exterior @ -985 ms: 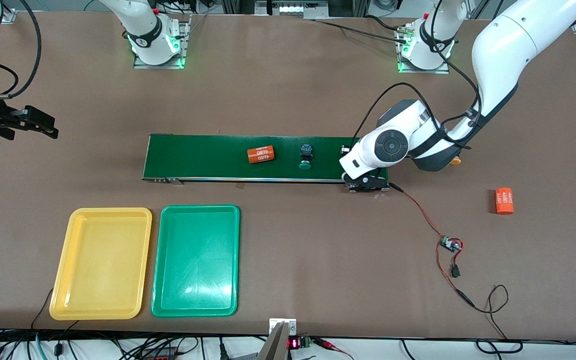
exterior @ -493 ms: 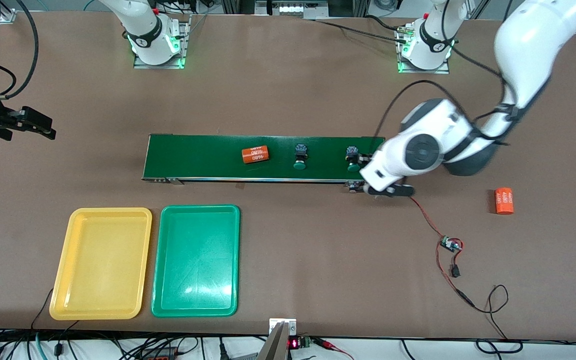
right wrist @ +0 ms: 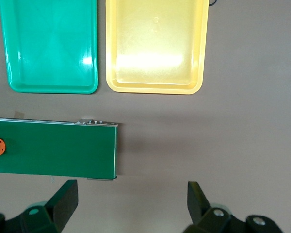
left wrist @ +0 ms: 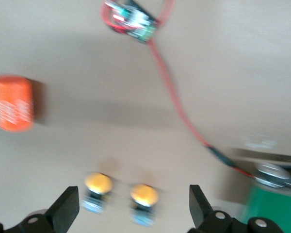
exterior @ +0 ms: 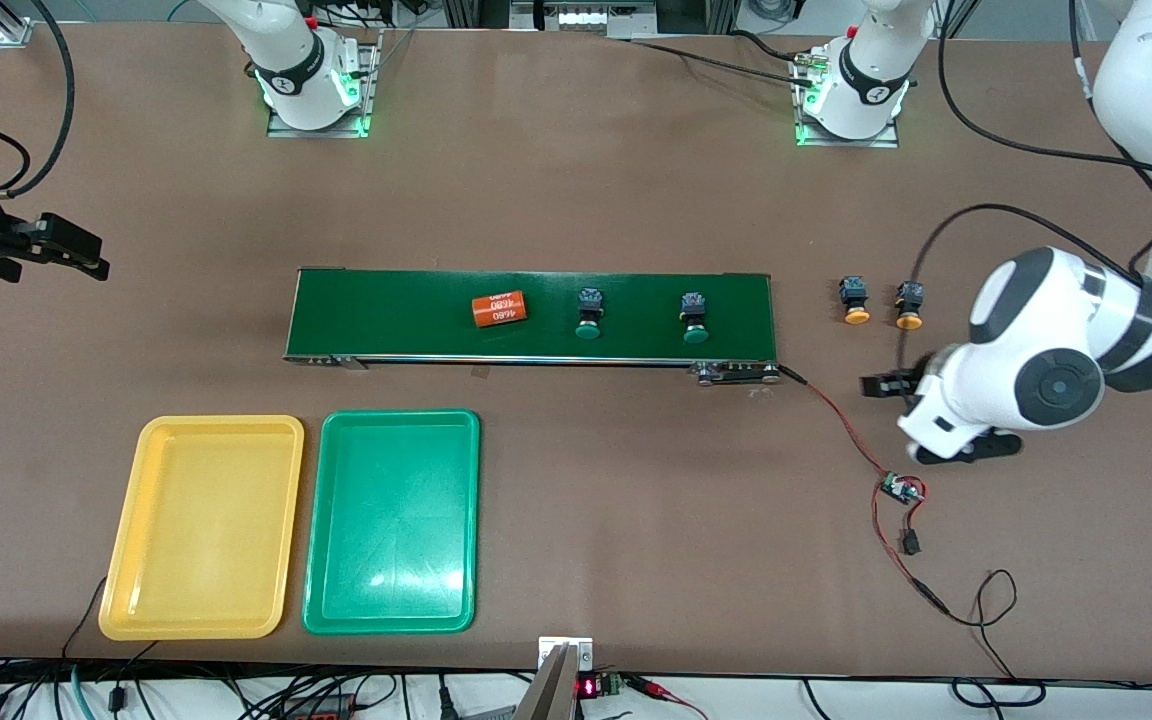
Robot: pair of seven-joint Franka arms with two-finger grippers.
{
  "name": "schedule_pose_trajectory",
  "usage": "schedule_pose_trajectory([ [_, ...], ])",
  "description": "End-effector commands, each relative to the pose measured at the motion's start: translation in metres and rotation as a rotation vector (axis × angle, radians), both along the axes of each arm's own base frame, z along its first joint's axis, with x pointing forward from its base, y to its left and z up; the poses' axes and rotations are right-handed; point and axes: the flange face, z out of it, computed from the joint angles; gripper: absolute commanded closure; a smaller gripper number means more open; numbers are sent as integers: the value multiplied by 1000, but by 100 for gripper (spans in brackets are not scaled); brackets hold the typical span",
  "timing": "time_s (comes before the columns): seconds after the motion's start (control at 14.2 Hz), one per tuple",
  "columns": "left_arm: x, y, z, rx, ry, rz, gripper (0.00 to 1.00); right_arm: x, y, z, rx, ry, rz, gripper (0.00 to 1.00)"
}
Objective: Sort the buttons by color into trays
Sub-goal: 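Grasp the orange cylinder with the left gripper while the right gripper reaches the belt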
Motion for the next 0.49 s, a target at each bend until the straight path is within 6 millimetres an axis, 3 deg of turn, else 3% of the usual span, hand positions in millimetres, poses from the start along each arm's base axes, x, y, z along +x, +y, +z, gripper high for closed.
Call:
schedule_pose_trajectory([
  [0.0,7,46,-5,77,-2,-111,0,3,3,3,-2,-5,-1,0],
  [0.21,6,111,-34,83,8,-205,0,5,-2,-2,-2,0,-14,0],
  [0.42,-7,182,-74,2,-28,-260,0,16,0,-24,-8,38,-7,0],
])
